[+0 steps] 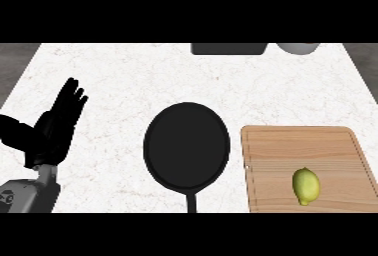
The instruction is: Pick the lemon from the cutting board and place it in the pan
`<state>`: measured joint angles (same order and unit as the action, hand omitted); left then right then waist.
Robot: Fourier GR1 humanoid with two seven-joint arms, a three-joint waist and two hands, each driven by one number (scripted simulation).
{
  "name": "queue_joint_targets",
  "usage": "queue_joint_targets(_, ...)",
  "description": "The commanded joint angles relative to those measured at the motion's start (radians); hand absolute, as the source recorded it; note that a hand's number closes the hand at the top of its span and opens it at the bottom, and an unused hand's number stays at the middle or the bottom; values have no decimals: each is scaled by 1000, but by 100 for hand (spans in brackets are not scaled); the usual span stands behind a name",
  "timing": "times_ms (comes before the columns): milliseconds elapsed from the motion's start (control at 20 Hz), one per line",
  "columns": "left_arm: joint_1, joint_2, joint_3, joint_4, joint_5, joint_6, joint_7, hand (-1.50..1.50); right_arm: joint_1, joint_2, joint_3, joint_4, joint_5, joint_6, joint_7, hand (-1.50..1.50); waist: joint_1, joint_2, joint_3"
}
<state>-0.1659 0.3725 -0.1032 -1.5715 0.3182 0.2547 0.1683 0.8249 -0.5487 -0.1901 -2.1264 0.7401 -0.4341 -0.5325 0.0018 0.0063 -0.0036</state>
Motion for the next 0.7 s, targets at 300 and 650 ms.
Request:
queue_joint_targets(300,9,13,39,38,16,-65,-11,0,-81,109,236,-52,552,268,368,-150,6,-3,2)
queue_joint_targets(650,9,-45,1,-15,-56,13,24,0,-66,238,333,-64,895,229,485,-150,-9,-8,3)
